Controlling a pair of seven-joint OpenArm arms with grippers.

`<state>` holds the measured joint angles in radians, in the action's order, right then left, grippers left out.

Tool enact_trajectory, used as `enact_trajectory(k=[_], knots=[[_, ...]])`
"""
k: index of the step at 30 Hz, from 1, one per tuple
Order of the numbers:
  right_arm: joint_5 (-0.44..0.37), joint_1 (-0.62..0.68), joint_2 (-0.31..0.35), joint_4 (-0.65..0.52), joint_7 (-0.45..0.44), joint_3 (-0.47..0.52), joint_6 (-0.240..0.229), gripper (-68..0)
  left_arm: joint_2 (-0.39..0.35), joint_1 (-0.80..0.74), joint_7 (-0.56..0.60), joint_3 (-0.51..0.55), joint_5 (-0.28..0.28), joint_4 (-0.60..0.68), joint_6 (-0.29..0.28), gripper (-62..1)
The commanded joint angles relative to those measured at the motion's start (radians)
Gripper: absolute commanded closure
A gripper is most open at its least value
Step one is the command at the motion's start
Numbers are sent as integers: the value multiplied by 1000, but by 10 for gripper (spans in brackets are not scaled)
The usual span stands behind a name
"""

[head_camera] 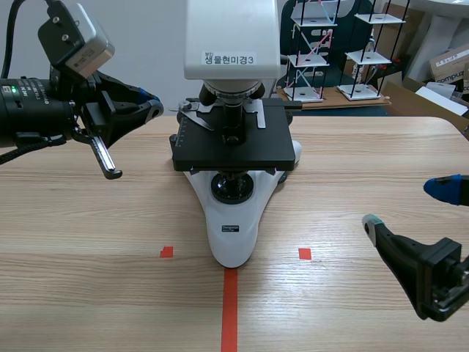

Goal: Return to the home posture

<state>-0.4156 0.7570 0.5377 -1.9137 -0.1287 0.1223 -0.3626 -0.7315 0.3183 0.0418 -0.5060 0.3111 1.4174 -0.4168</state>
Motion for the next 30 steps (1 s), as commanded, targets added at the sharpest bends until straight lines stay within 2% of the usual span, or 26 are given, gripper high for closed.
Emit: enact_trajectory(k=[1,6,9,10,14,17,20,25,30], knots=[[-7,-9,2,-16,-12,2,0,-536,2,12,18,0,10,15,5,-23],[-7,-9,2,-16,-11,2,0,-536,-2,-12,20,8,11,15,6,-23],[-7,-9,2,-16,-11,2,0,-536,-4,-82,34,49,10,16,6,-43],[-7,-9,2,-16,-12,2,0,-536,-4,-114,53,74,10,16,6,-78],[-7,-9,2,-16,-11,2,0,-536,-3,-265,159,204,14,17,5,-303],[-7,-9,2,-16,-11,2,0,-536,-3,-378,225,301,46,17,5,-447],[-7,-9,2,-16,-11,2,0,-536,3,-493,301,392,98,20,5,-534],[-7,-9,2,-16,-11,2,0,-536,9,-675,332,509,119,88,3,-557],[-7,-9,2,-16,-11,2,0,-536,107,-830,333,624,114,201,4,-591]])
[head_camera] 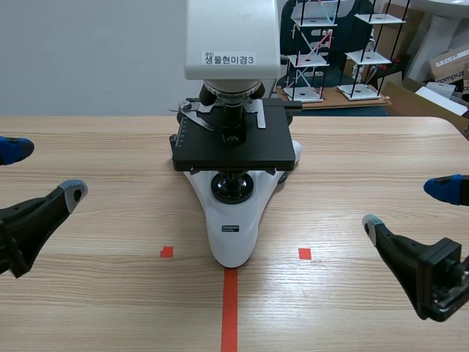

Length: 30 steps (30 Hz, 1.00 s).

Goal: Return to the home posture

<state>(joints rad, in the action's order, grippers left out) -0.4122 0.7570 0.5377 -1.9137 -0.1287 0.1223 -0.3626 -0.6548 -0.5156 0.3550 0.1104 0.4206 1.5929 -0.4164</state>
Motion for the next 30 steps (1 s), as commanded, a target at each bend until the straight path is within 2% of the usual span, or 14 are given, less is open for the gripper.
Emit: enact_trajectory(k=[1,3,6,13,16,21,23,30], knots=[[-10,-9,2,-16,-11,2,0,-536,56,-19,19,25,2,48,3,-591],[-10,-9,2,-16,-11,2,0,-536,105,-59,19,46,-10,91,4,-598],[-10,-9,2,-16,-11,2,0,-536,178,-106,19,52,-67,146,12,-598],[-7,-9,2,-16,-11,2,0,-536,332,-166,23,53,-236,184,31,-599],[-7,-9,2,-16,-11,2,0,-536,373,-181,27,53,-289,184,36,-598],[-7,-9,2,-16,-11,2,0,-536,406,-205,109,53,-392,184,64,-598],[-7,-9,2,-16,-11,2,0,-536,406,-212,108,56,-411,183,70,-598],[-7,-9,2,-16,-11,2,0,-536,405,-221,113,76,-410,183,86,-598]])
